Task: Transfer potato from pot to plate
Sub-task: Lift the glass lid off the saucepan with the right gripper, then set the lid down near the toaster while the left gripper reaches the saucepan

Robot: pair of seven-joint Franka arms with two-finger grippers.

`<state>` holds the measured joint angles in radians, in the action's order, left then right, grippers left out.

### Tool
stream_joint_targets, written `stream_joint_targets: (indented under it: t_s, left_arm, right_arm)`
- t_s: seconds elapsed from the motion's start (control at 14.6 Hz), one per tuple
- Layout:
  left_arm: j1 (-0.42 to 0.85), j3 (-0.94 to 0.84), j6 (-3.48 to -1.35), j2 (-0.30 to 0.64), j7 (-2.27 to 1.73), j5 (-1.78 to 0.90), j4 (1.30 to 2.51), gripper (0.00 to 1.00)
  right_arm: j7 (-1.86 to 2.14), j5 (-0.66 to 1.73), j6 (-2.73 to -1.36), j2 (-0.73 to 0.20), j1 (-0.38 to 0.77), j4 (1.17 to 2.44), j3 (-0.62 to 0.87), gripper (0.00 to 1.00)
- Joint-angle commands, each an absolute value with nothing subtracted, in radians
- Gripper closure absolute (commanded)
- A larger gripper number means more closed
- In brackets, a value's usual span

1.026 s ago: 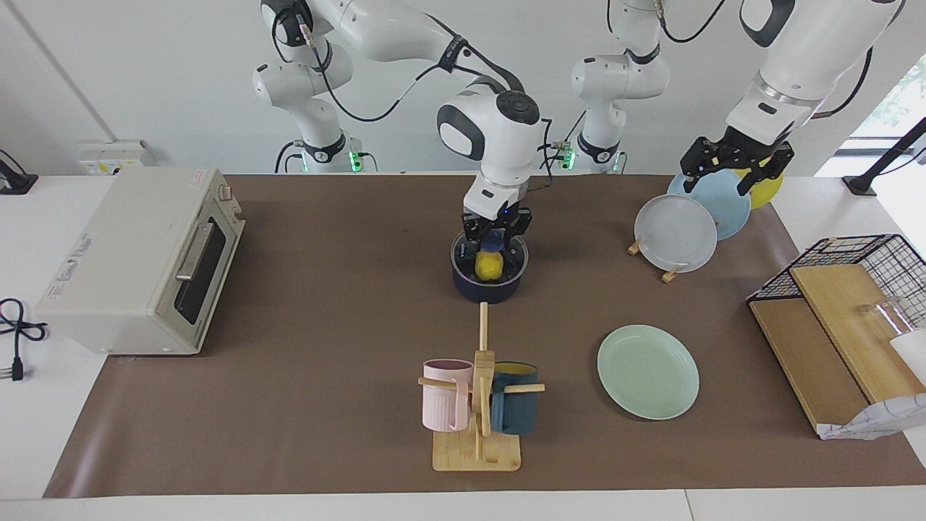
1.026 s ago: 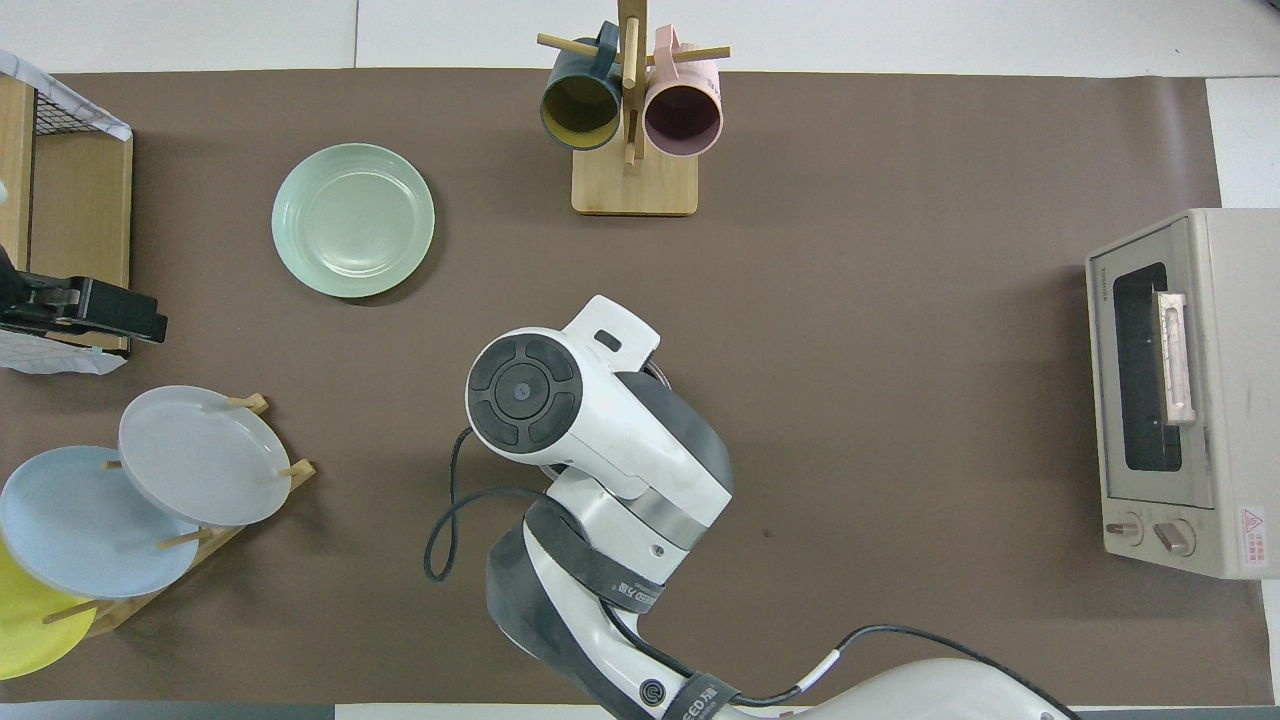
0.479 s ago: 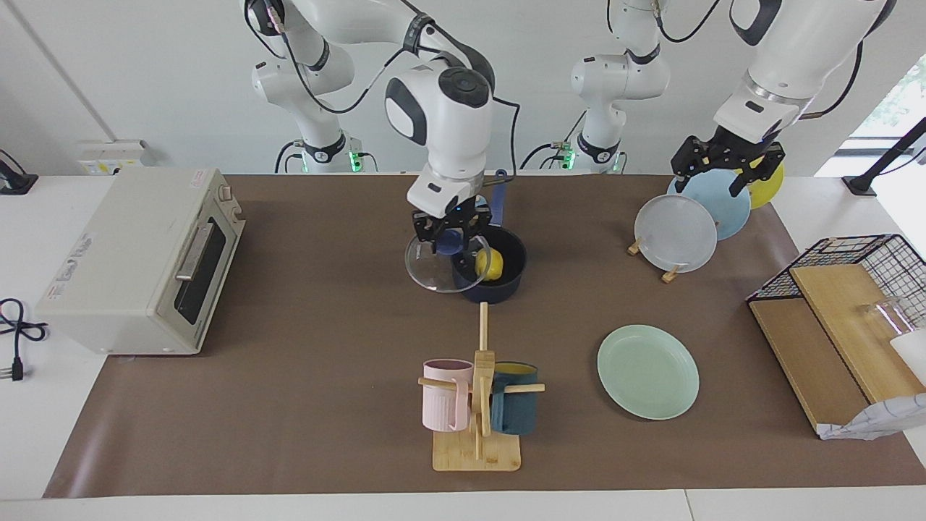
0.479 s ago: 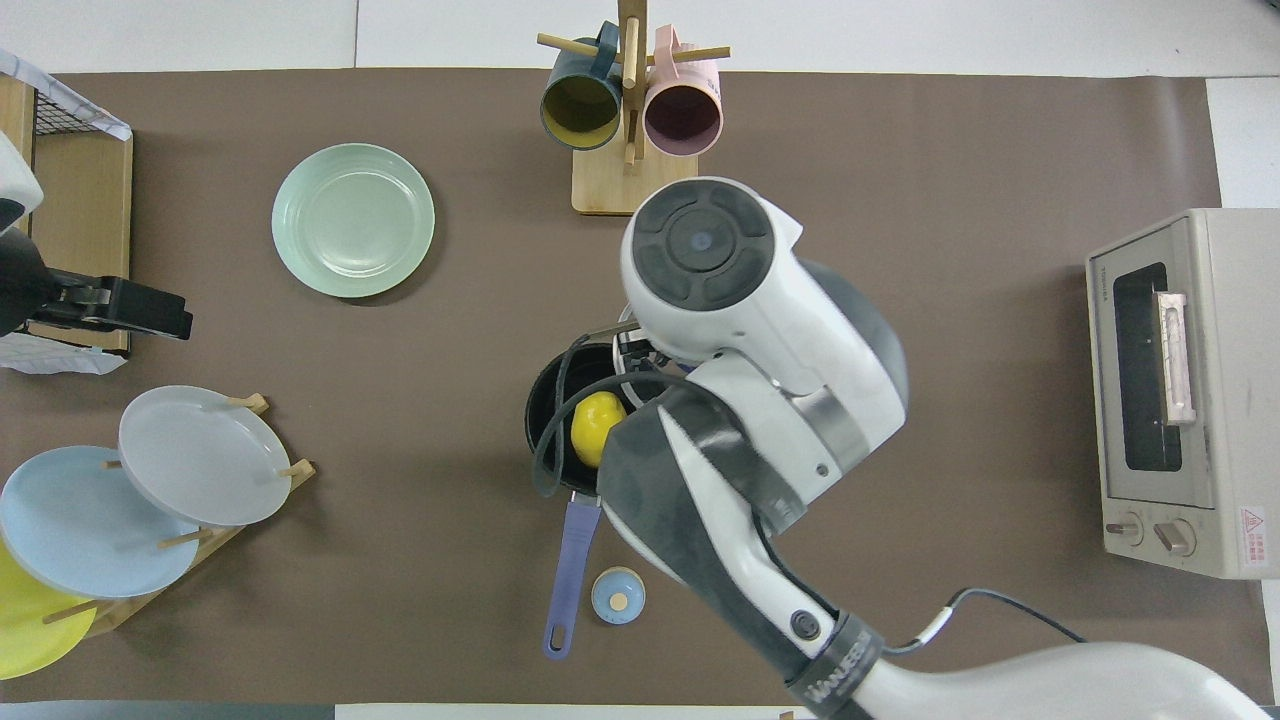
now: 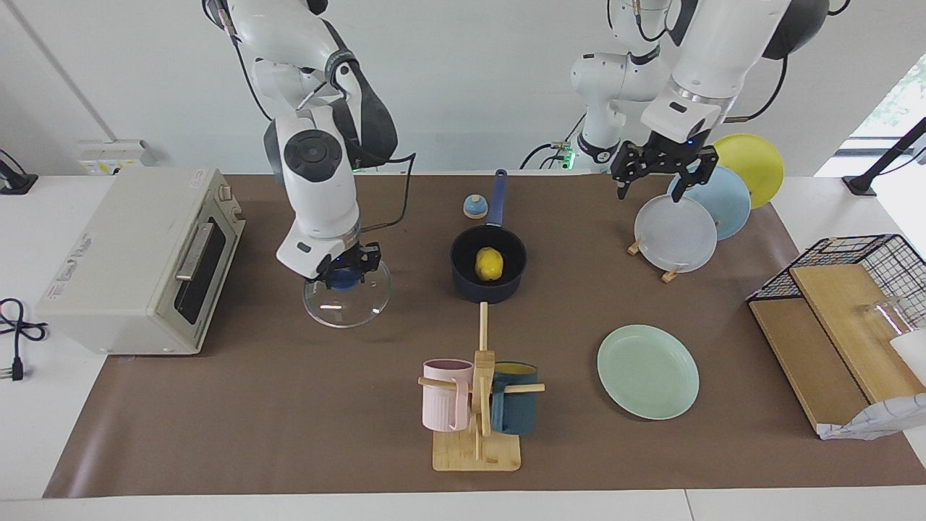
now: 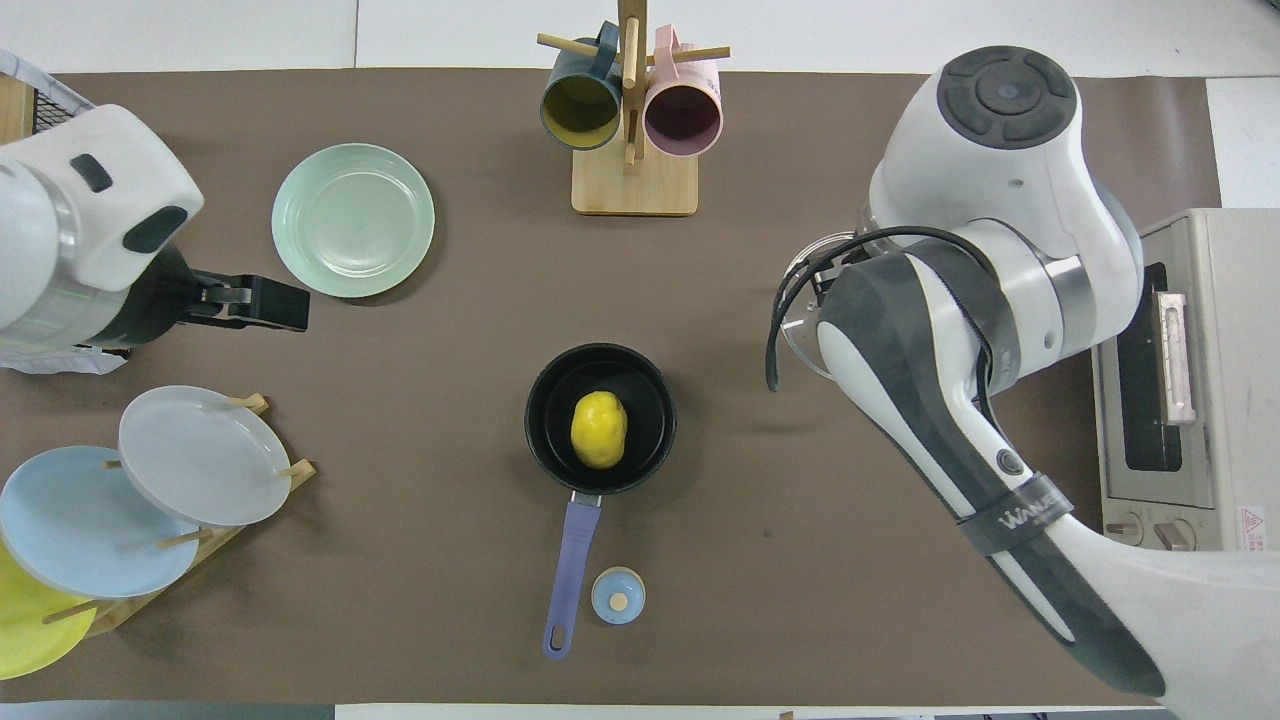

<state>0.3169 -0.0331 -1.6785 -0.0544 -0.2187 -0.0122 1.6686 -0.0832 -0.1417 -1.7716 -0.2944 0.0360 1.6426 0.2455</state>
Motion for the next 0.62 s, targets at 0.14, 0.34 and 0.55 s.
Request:
stream_joint_targets:
  t_s: [0.14,0.34,0.55]
  left_arm:
    - [0.452,-0.021,-1.792,-0.104,-0.425,-0.04,1.798,0.0]
    - [0.541,-0.021,-1.903,-0.078,-0.515,-0.043,1.859,0.0]
    - [0.607,-0.02,-1.995,0.001,-0.573,-0.043,1.901,0.0]
  right_arm:
    - [-0.005,-0.121,-1.991,-0.151,-0.055,1.968,0.255,0.57]
    - [0.052,-0.121,-2.146,-0.117,-0.101,2.101,0.253,0.56]
    - [0.055,-0.121,-2.226,-0.106,-0.101,2.147,0.252,0.54]
